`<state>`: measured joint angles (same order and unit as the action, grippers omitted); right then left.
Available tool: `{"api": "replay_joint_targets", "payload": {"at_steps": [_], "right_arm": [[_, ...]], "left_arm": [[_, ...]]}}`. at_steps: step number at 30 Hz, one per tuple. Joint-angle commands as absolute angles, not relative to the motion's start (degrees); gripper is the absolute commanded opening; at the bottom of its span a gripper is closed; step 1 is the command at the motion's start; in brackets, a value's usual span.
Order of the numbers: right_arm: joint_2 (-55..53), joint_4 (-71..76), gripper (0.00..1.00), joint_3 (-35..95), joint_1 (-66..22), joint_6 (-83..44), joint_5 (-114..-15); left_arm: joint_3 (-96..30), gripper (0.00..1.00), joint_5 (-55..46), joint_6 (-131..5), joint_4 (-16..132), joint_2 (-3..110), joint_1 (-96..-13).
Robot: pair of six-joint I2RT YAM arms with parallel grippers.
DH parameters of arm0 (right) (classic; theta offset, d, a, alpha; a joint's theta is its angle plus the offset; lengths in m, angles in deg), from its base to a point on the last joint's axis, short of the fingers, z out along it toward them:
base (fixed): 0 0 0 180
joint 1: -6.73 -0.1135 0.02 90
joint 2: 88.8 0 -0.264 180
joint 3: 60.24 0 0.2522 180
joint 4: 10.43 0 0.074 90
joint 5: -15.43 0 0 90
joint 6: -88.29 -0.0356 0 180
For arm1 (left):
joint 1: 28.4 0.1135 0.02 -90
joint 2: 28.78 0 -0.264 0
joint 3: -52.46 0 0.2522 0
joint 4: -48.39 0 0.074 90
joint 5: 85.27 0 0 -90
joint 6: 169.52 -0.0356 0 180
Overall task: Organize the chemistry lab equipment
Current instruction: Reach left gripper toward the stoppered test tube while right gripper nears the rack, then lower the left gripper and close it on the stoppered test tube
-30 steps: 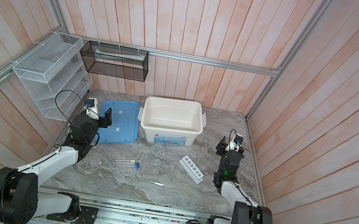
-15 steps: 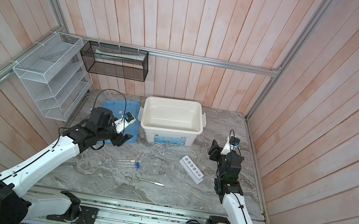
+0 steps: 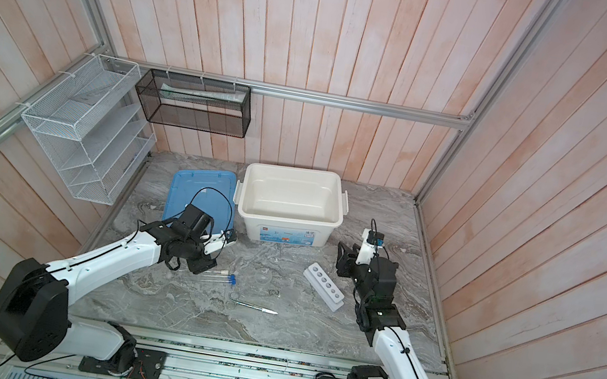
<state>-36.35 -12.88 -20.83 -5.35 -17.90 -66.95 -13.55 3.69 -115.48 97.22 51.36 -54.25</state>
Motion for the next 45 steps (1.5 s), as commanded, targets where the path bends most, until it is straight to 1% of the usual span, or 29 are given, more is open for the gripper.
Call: {"api": "replay_joint_targets", "payload": {"at_steps": [1,7,13,26,45], "right_arm": [[-36.34,-12.14,0.46,-21.56,-6.02,-18.99,-66.57],[-37.94,-9.68,0.45,-20.9,-6.03,-17.83,-65.52],[-39.14,-11.42,0.44,-22.48,-6.08,-19.18,-65.56],[-37.3,-14.21,0.45,-24.21,-6.09,-19.55,-65.34],[-34.4,-16.62,0.44,-25.21,-6.06,-20.53,-64.9]], "left_arm": [[-12.32,0.7,5.13,-117.65,96.01,52.33,-54.91],[-10.37,0.7,6.92,-118.94,96.25,52.66,-55.51],[-9.27,0.7,9.0,-119.85,93.42,53.87,-55.65],[-8.15,0.69,11.14,-121.87,90.76,57.43,-55.43],[-7.71,0.69,11.49,-123.11,88.71,60.26,-55.12]]}}
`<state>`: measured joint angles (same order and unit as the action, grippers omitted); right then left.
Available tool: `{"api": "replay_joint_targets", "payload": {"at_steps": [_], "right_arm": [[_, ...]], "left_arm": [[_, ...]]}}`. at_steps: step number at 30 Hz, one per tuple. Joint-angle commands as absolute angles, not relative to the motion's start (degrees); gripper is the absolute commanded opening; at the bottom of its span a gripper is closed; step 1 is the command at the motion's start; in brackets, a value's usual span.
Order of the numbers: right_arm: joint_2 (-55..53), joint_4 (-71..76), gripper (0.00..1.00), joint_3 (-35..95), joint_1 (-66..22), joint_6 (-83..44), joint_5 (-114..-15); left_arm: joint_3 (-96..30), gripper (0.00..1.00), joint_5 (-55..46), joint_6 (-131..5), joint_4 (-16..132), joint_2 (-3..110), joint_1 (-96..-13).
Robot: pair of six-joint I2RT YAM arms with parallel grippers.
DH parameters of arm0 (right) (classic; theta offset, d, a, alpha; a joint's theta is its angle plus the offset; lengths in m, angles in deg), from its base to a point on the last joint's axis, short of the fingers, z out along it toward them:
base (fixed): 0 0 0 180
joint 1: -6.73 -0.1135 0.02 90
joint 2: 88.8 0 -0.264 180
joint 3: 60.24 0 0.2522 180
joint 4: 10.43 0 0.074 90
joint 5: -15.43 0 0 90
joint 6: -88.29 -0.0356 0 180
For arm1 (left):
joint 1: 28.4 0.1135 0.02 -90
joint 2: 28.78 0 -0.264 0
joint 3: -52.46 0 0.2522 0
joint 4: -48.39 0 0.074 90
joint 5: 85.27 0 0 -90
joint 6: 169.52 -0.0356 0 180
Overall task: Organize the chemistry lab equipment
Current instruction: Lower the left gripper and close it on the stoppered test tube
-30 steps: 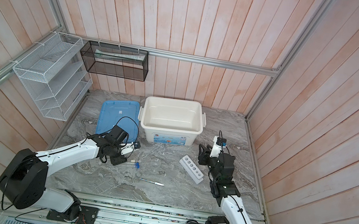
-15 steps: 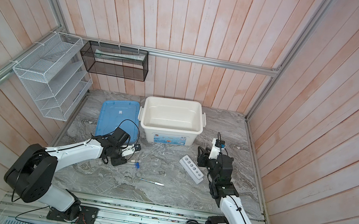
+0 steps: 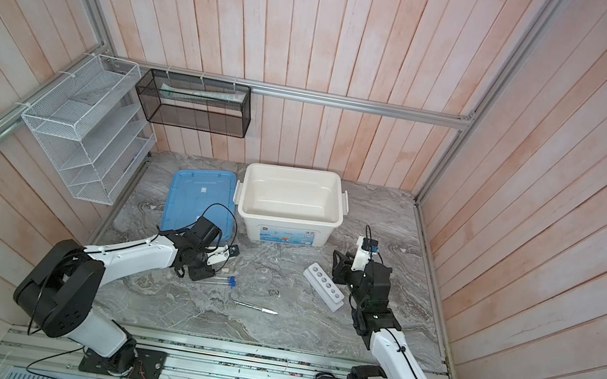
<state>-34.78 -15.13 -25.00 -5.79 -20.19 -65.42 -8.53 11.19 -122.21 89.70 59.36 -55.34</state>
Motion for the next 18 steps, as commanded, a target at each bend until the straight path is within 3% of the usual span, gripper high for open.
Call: {"api": "replay_joint_targets", "payload": {"at_steps": [1,9,18], "right_arm": [[-34.31,-16.8,0.44,-25.3,-6.07,-20.54,-64.9],[-33.85,-17.24,0.43,-25.47,-6.02,-20.83,-64.9],[-35.75,-18.56,0.43,-27.28,-6.02,-20.81,-66.01]], "left_arm": [[-7.71,0.69,11.58,-123.19,88.61,60.33,-55.05],[-8.16,0.67,11.07,-123.29,88.1,61.71,-55.03],[-13.15,0.54,8.32,-123.43,91.3,67.07,-54.77]]}}
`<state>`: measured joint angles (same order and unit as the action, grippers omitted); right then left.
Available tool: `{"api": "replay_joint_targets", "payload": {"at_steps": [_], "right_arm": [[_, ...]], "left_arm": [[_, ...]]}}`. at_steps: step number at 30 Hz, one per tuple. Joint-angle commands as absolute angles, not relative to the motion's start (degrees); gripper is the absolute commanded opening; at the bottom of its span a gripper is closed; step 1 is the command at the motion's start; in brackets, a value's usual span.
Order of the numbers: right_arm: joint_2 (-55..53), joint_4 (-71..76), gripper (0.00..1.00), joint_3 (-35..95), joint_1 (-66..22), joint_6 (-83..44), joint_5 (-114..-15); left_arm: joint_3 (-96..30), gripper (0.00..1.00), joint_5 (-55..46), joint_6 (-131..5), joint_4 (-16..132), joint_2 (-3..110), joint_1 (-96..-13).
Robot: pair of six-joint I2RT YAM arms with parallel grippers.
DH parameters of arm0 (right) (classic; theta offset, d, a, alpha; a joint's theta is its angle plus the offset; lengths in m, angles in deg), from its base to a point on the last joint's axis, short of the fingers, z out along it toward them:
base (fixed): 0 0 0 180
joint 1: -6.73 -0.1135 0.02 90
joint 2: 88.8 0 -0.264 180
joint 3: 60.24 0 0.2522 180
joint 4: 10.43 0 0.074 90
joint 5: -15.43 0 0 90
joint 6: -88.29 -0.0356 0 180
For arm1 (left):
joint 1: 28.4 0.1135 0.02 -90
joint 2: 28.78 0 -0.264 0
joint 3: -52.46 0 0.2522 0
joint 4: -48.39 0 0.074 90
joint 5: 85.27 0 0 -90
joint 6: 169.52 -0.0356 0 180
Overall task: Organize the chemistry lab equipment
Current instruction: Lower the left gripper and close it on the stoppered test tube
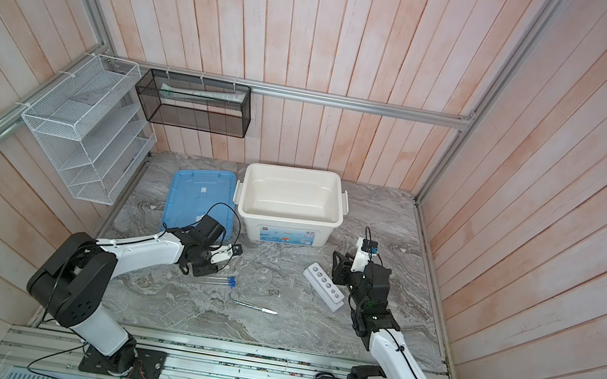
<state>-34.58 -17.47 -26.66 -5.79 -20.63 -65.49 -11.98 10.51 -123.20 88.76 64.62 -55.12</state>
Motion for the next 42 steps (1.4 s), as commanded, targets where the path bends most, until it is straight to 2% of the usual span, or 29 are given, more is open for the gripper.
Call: {"api": "replay_joint_targets", "payload": {"at_steps": [1,10,18,42], "right_arm": [[-35.91,-18.47,0.43,-27.46,-6.02,-20.74,-66.32],[-36.24,-19.17,0.43,-28.03,-6.02,-20.42,-67.54],[-36.08,-19.34,0.43,-28.19,-5.97,-20.23,-67.96],[-35.79,-19.13,0.43,-28.39,-6.02,-19.6,-68.59]], "left_arm": [[-13.32,0.52,8.08,-123.46,91.56,67.39,-54.77],[-14.56,0.39,7.45,-123.46,94.04,68.75,-54.68],[-15.07,0.34,8.09,-123.58,93.25,69.89,-54.42],[-17.15,0.38,5.96,-121.97,98.12,73.48,-53.1]]}}
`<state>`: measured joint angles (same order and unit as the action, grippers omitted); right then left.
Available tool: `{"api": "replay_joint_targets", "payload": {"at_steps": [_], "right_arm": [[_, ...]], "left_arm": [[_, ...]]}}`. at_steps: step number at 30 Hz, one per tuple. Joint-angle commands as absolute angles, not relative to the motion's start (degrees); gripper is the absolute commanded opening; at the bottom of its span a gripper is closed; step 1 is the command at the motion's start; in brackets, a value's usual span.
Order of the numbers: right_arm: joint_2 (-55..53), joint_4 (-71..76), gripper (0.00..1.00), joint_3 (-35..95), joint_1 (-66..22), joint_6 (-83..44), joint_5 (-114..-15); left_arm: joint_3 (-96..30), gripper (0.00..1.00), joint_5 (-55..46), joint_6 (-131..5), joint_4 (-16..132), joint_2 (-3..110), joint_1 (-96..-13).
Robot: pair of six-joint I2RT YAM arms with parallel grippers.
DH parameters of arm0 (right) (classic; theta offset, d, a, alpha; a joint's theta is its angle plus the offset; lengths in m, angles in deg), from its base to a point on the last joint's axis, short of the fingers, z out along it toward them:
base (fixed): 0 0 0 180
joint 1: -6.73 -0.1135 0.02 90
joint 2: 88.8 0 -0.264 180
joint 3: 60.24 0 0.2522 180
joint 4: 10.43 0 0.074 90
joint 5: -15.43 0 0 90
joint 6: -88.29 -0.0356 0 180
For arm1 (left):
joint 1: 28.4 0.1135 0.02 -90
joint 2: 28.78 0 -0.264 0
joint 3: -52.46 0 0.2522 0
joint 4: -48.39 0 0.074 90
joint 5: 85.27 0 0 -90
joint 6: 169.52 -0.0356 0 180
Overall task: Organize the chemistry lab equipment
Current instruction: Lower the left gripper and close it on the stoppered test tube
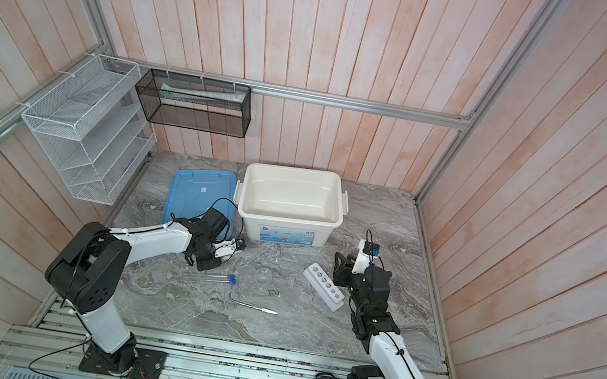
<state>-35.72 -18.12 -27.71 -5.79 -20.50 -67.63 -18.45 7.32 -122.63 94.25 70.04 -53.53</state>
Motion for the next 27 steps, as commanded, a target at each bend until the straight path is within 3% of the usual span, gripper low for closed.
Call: {"api": "replay_joint_targets", "payload": {"at_steps": [1,27], "right_arm": [[-35.75,-18.99,0.43,-28.3,-6.03,-19.62,-68.66],[-35.09,-17.28,0.43,-27.25,-6.02,-20.45,-68.94]], "left_arm": [[-17.21,0.38,5.87,-121.93,98.24,73.56,-53.01],[-14.04,0.19,5.52,-119.7,91.78,70.99,-53.98]]}}
